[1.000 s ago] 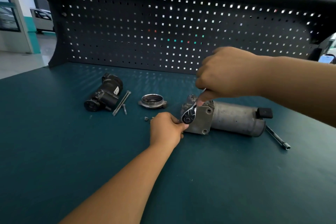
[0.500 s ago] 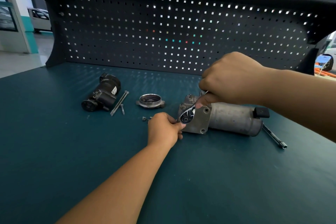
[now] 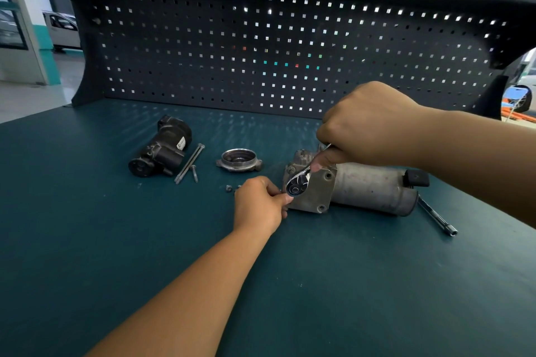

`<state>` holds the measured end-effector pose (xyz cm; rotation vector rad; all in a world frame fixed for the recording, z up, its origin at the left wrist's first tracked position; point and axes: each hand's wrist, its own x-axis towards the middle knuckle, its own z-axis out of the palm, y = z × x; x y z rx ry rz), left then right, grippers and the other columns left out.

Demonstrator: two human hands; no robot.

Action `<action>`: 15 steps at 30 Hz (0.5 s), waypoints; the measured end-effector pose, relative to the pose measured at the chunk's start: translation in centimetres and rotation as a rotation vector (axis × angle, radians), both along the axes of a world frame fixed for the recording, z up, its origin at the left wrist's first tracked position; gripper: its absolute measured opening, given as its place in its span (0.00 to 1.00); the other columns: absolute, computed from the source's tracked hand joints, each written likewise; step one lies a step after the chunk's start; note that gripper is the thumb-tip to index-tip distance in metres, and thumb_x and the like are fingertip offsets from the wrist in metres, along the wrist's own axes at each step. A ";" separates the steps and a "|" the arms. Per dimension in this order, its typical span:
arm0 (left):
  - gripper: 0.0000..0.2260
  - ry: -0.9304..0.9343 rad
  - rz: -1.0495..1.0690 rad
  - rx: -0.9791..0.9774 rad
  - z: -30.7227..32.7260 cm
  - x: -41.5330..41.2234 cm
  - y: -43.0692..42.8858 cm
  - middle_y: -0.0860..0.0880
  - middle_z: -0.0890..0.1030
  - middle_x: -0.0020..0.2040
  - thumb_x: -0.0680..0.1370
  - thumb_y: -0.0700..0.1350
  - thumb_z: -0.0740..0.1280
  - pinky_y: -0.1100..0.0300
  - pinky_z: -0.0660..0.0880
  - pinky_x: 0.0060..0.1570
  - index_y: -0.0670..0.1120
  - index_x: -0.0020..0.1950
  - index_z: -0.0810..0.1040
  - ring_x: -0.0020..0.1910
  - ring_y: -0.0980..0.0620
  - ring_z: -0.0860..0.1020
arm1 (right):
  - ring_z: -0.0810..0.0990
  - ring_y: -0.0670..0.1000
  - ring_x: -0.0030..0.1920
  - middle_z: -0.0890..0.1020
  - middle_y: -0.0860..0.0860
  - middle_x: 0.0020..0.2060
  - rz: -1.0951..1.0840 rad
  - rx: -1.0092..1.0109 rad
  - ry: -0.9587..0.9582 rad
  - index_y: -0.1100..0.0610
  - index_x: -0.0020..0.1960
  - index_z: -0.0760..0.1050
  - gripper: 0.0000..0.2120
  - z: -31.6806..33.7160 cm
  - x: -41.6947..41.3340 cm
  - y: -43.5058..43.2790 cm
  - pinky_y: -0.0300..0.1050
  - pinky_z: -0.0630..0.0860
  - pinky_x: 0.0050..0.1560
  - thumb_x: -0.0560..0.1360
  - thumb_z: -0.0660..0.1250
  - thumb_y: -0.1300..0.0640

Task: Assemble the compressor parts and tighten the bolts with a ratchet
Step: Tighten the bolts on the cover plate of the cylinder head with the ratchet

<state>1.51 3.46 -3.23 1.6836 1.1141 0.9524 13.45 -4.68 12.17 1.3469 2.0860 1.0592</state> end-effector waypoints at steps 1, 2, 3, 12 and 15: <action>0.12 0.003 0.001 0.004 0.0 0.0 0.0 0.46 0.82 0.32 0.72 0.41 0.72 0.69 0.71 0.26 0.46 0.33 0.71 0.26 0.57 0.78 | 0.76 0.53 0.36 0.75 0.48 0.34 -0.006 0.004 -0.002 0.54 0.37 0.69 0.30 0.0 0.0 0.0 0.41 0.64 0.32 0.70 0.42 0.30; 0.12 0.007 0.002 0.007 -0.1 0.0 0.0 0.46 0.82 0.32 0.72 0.41 0.72 0.68 0.71 0.27 0.46 0.33 0.71 0.26 0.57 0.78 | 0.76 0.53 0.35 0.75 0.48 0.34 -0.012 0.009 -0.005 0.54 0.37 0.69 0.30 0.0 -0.1 0.0 0.41 0.64 0.32 0.71 0.43 0.30; 0.13 0.011 0.004 0.010 -0.1 0.0 0.0 0.46 0.82 0.32 0.72 0.41 0.72 0.67 0.70 0.27 0.46 0.33 0.70 0.26 0.57 0.78 | 0.76 0.53 0.35 0.76 0.48 0.34 -0.017 0.015 -0.009 0.54 0.37 0.69 0.30 0.0 -0.1 0.0 0.41 0.63 0.31 0.71 0.43 0.29; 0.13 -0.007 -0.003 0.022 -0.2 0.0 0.2 0.48 0.81 0.31 0.72 0.40 0.72 0.71 0.69 0.24 0.46 0.32 0.70 0.21 0.62 0.75 | 0.61 0.48 0.24 0.65 0.47 0.26 -0.113 0.049 -0.057 0.53 0.32 0.62 0.29 0.2 -0.9 -0.3 0.39 0.54 0.26 0.70 0.47 0.28; 0.13 -0.010 -0.008 0.022 -0.2 -0.1 0.1 0.47 0.82 0.31 0.72 0.40 0.72 0.68 0.72 0.28 0.46 0.32 0.71 0.24 0.59 0.77 | 0.63 0.48 0.24 0.66 0.48 0.25 -0.166 0.068 0.043 0.54 0.29 0.62 0.30 0.0 -0.7 -0.1 0.39 0.55 0.26 0.70 0.48 0.28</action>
